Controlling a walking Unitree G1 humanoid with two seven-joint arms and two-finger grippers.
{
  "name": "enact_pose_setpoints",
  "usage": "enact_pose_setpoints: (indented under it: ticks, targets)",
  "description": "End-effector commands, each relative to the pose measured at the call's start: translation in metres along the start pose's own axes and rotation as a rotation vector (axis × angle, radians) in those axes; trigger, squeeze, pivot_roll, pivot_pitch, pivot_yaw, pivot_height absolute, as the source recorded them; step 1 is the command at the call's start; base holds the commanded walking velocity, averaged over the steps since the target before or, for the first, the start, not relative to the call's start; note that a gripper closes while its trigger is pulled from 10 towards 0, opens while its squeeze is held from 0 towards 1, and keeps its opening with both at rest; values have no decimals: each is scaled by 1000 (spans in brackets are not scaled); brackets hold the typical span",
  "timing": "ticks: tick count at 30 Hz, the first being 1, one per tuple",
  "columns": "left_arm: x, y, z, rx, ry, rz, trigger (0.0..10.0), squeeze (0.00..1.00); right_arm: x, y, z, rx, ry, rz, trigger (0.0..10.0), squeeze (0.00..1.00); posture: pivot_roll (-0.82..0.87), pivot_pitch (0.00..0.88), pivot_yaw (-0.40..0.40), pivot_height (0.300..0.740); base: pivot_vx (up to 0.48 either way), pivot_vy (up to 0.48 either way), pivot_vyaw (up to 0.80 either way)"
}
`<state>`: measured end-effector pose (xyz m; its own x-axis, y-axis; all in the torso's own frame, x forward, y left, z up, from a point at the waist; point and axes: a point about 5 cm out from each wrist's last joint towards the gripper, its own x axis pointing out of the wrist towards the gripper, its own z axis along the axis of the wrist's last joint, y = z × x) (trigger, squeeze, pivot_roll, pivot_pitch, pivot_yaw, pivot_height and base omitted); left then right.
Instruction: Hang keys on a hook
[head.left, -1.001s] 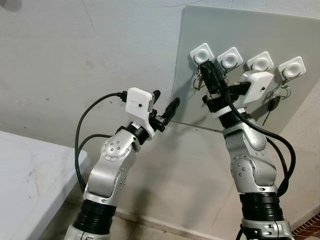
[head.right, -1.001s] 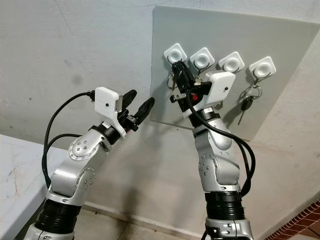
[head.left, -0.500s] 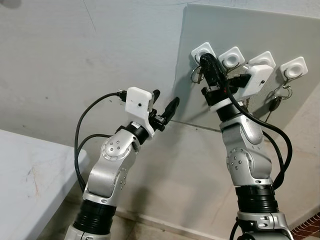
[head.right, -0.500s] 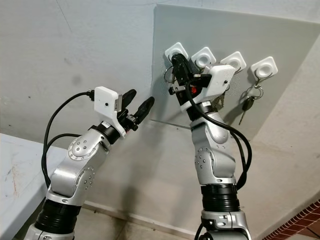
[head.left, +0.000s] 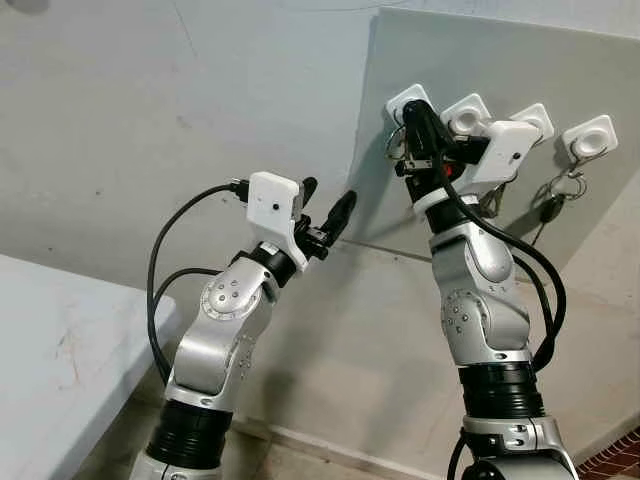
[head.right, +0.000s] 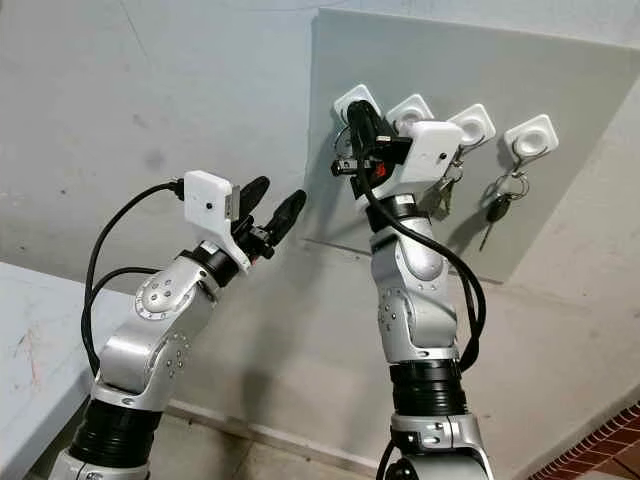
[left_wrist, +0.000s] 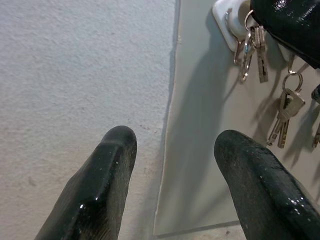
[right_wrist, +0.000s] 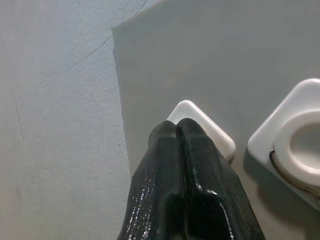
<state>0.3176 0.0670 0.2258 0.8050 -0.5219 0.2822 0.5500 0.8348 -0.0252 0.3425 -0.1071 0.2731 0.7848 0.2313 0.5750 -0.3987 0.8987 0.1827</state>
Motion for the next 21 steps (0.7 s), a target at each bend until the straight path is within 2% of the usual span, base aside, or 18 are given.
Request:
enact_pose_setpoints:
  ticks: [1, 6, 12, 13, 17, 21]
  targets:
    - [2, -2, 7, -1, -19, -7, 10000, 0, -3, -8, 1, 15, 12, -46, 10000, 0, -5, 0, -60, 740, 0, 0, 0]
    - [2, -1, 7, -16, -21, 1, 10000, 0, -11, -8, -1, 41, 25, -71, 10000, 0, -11, 0, -56, 740, 0, 0, 0]
    - [4, -1, 8, -25, -20, 6, 10000, 0, -26, -1, -3, 74, 7, 13, 10000, 0, -21, 0, -54, 740, 0, 0, 0]
    - [4, -1, 7, -27, -19, 6, 10000, 0, -28, -2, -4, 84, 10, -6, 10000, 0, -22, 0, -54, 740, 0, 0, 0]
    - [5, -2, 7, -31, -18, 5, 10000, 0, -29, -1, -4, 101, 16, -15, 10000, 0, -25, 0, -51, 740, 0, 0, 0]
    - [5, -2, 7, -36, -19, 4, 10000, 0, -30, 7, 3, 120, -29, 63, 10000, 0, -27, 0, -49, 740, 0, 0, 0]
